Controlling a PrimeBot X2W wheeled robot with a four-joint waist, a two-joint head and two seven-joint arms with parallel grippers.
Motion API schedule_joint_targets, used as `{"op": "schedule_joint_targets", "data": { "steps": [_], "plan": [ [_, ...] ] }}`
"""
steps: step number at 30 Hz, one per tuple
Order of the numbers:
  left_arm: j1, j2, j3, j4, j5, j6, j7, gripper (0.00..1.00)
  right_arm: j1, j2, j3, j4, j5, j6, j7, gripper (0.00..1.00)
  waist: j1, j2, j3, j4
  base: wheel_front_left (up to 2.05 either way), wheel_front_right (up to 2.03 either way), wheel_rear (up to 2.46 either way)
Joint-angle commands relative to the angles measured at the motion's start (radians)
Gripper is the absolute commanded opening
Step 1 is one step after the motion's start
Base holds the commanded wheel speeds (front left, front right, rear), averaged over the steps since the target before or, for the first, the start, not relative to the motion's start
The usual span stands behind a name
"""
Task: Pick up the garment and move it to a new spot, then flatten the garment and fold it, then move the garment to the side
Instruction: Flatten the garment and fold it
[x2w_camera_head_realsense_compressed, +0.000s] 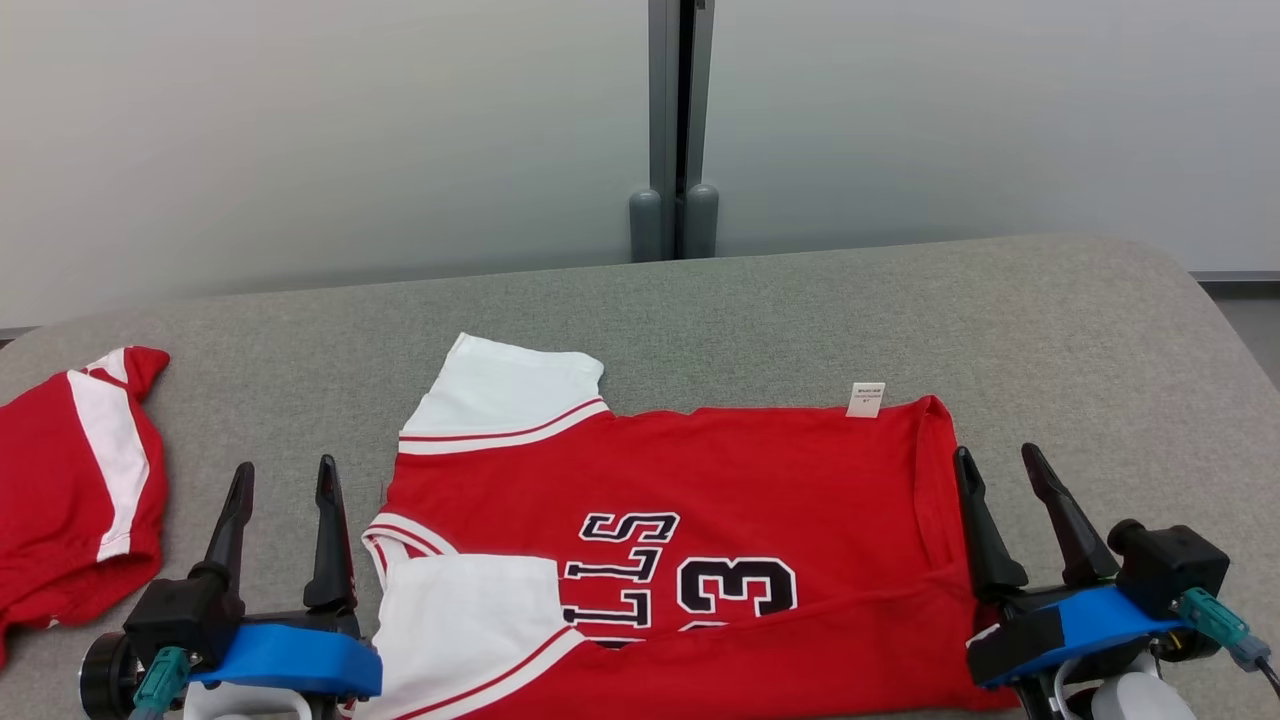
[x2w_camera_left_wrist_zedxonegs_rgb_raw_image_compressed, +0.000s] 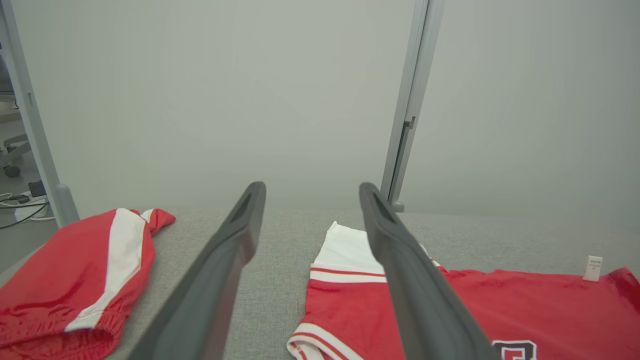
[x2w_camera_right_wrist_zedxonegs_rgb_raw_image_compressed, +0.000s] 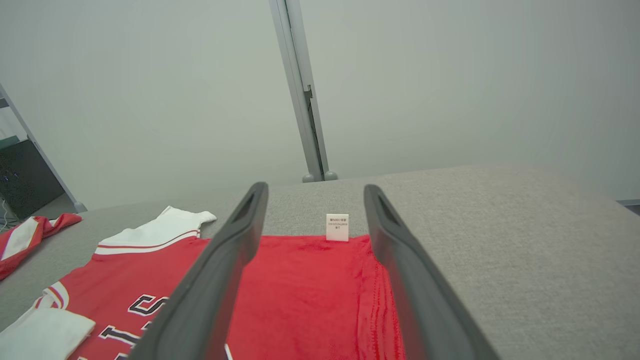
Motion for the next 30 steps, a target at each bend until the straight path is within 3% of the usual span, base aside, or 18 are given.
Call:
{"op": "schedule_joint_targets", "data": {
  "steps": [1,12,30],
  "plan": [
    [-0.005,-0.005,0.013,0.008,0.017,-0.005,-0.005,1.00,0.013,0.006,-0.009,-0.014,-0.015,0.000,-0.003,1.00,0.0000,-0.0001,0.000,0.000,0.00,0.00,0.00],
    [-0.001,-0.020,0.056,0.048,0.073,-0.021,-0.005,1.00,0.079,0.047,-0.029,-0.066,-0.116,0.000,-0.003,1.00,0.0000,-0.0001,0.000,0.017,0.00,0.00,0.00],
    [0.011,-0.037,0.070,0.078,0.102,-0.036,-0.005,1.00,0.079,0.063,-0.030,-0.019,-0.137,0.000,-0.003,1.00,0.0000,-0.0001,0.002,0.027,0.00,0.00,0.00]
  ]
}}
